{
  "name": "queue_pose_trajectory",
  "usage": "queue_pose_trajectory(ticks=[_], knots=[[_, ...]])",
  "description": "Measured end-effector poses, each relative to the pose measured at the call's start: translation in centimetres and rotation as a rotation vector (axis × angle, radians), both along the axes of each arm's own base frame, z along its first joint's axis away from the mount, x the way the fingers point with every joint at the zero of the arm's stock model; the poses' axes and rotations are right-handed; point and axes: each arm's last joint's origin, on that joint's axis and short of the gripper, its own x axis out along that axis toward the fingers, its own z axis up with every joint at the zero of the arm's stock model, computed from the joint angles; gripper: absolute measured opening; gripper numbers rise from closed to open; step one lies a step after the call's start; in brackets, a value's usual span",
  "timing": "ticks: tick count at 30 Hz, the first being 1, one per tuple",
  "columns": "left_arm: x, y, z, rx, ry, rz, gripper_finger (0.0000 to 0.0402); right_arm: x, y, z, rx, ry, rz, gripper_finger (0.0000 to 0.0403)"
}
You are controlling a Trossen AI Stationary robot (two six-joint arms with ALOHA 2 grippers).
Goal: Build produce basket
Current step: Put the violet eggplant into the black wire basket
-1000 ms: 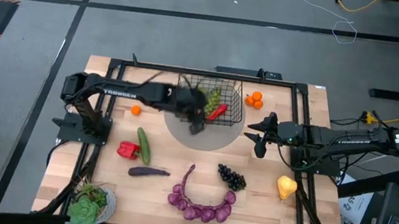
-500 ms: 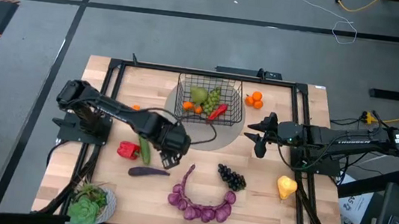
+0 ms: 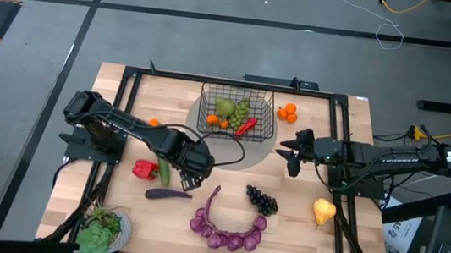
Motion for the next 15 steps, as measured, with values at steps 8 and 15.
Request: queue_pose_trajectory(ticks=[8, 15], knots=[[-2.7, 0.6, -0.3, 0.028, 0.233, 0.252, 0.0163, 0.0, 0.0, 0.0, 0.061, -0.016, -0.035, 0.0181], [-3.6, 0.3, -1.8, 0.057, 0.300, 0.263, 0.0163, 0.0, 0.0, 0.0, 0.062, -0.015, -0.036, 0.0181]])
